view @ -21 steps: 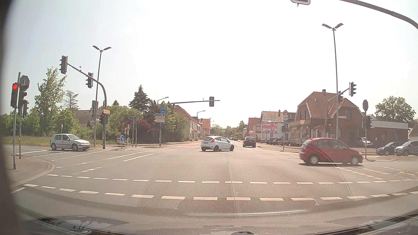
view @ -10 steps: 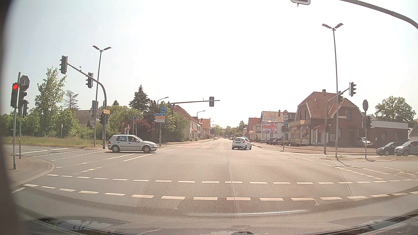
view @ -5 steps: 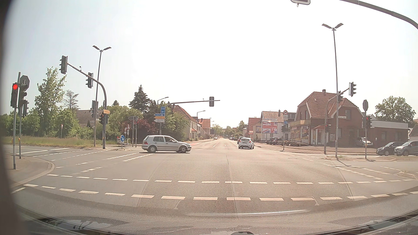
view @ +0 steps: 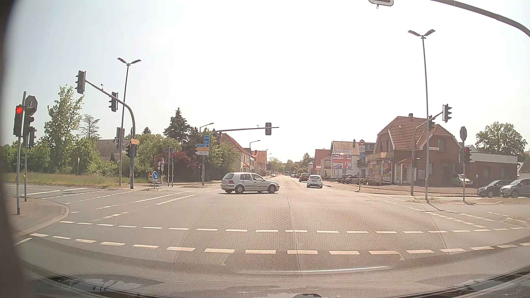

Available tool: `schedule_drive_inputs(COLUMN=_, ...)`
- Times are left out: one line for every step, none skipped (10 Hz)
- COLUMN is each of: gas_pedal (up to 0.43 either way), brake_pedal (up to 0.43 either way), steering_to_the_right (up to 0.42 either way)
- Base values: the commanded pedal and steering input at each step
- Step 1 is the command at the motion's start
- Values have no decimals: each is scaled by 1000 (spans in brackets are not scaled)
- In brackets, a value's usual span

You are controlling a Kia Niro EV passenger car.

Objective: Follow the waypoints while adhering to traffic rules and regulations

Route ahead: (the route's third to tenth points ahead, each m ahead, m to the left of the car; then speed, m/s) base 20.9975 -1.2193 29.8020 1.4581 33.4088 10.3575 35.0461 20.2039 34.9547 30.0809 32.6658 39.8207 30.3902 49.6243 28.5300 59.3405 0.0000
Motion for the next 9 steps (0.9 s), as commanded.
schedule_drive_inputs(gas_pedal=0, brake_pedal=262, steering_to_the_right=19)
schedule_drive_inputs(gas_pedal=0, brake_pedal=262, steering_to_the_right=19)
schedule_drive_inputs(gas_pedal=0, brake_pedal=262, steering_to_the_right=19)
schedule_drive_inputs(gas_pedal=0, brake_pedal=262, steering_to_the_right=19)
schedule_drive_inputs(gas_pedal=0, brake_pedal=262, steering_to_the_right=19)
schedule_drive_inputs(gas_pedal=0, brake_pedal=262, steering_to_the_right=19)
schedule_drive_inputs(gas_pedal=0, brake_pedal=262, steering_to_the_right=19)
schedule_drive_inputs(gas_pedal=0, brake_pedal=262, steering_to_the_right=19)
schedule_drive_inputs(gas_pedal=0, brake_pedal=262, steering_to_the_right=19)
